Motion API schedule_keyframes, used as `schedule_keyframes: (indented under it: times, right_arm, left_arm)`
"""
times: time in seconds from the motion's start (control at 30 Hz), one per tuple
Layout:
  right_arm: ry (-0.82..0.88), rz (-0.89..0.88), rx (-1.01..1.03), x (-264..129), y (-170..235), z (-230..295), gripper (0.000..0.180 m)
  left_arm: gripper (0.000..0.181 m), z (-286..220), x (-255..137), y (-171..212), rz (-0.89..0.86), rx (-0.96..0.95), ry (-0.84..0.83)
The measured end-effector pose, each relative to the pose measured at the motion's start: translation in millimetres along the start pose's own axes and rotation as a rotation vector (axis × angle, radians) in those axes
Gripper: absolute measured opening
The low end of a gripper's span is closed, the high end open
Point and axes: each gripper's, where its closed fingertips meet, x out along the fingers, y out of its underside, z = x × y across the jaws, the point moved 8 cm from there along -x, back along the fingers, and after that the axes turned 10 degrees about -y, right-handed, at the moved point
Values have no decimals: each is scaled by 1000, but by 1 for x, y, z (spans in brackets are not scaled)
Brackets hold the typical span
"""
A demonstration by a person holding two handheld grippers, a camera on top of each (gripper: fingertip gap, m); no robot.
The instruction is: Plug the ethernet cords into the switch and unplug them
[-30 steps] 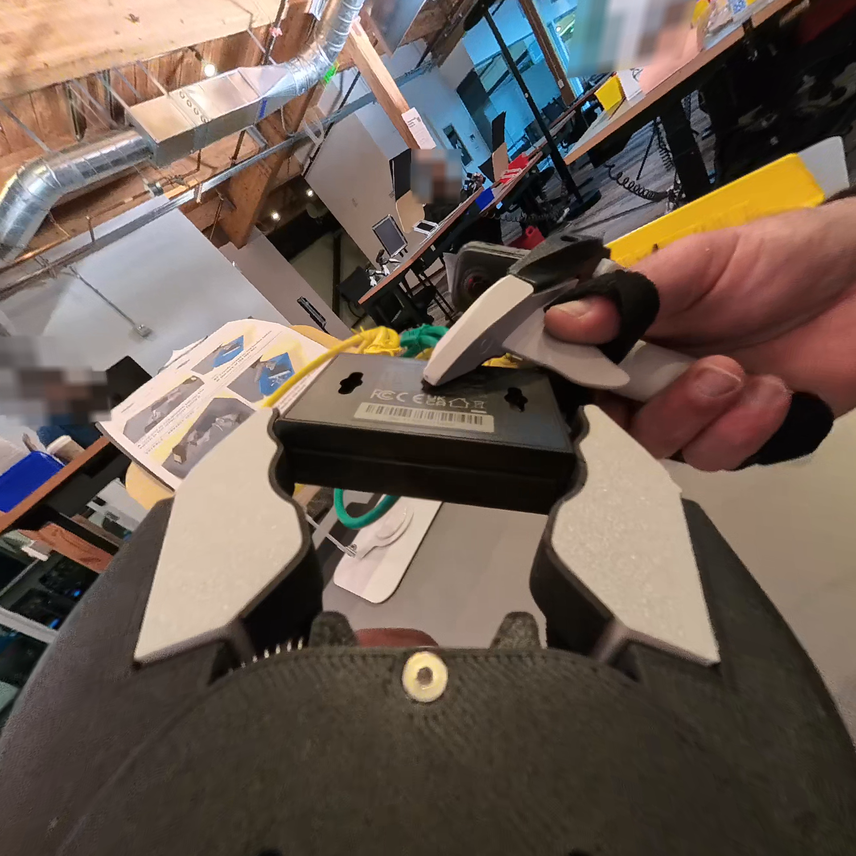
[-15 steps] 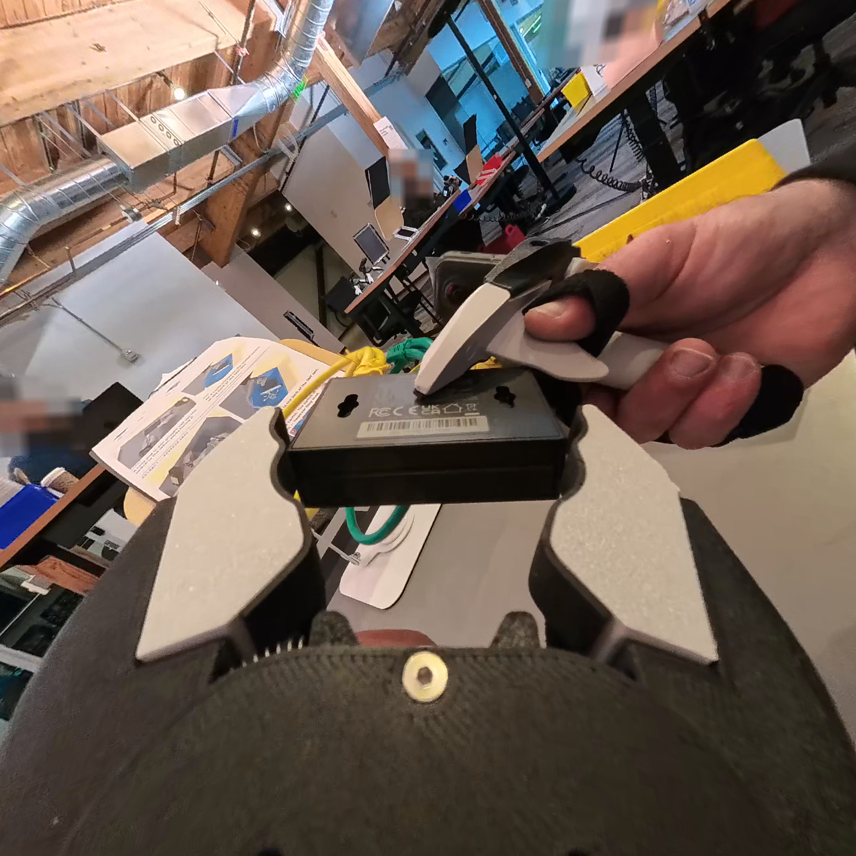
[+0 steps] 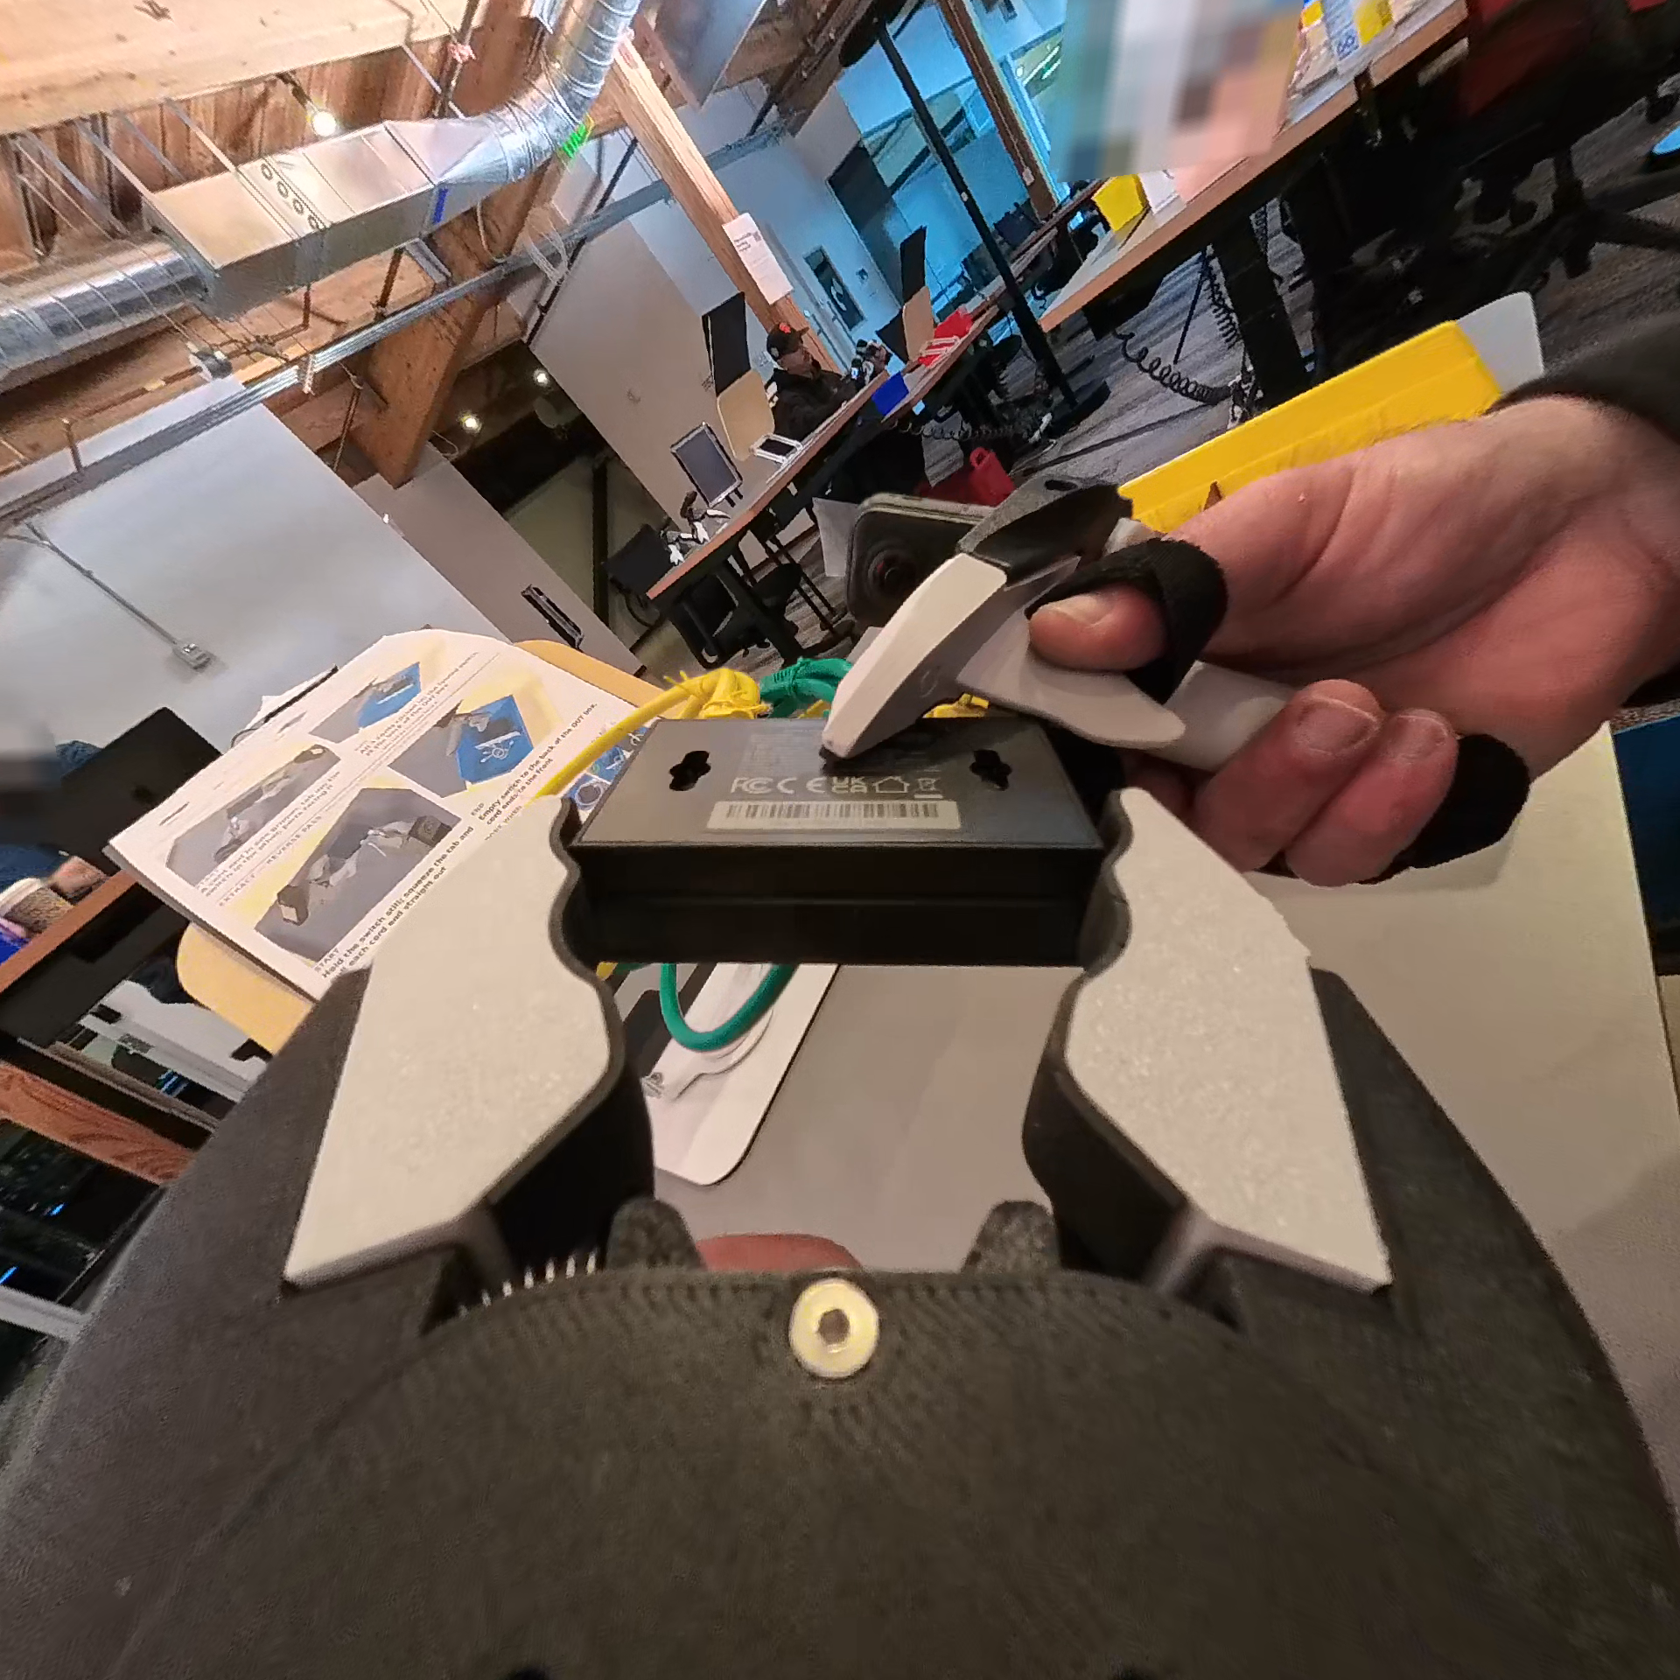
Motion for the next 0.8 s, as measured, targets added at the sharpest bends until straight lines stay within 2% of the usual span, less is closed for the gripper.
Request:
schedule_keyframes:
  times: [0.07,0.17,0.4,0.63,0.8]
  right_arm:
    - [-1,4,-5,1,0,1,29]
    - [-7,10,1,3,1,0,43]
    - [-11,32,38,0,4,-8,53]
    - [-33,40,88,-10,10,-23,52]
    - [31,76,76,-21,15,-28,50]
  left_arm:
    - [104,2,0,-1,3,-29,7]
    - [103,6,0,-2,3,-101,18]
    - [103,22,-1,-1,18,-243,17]
    - [102,31,2,3,103,-314,12]
    - [101,40,5,11,171,-446,-3]
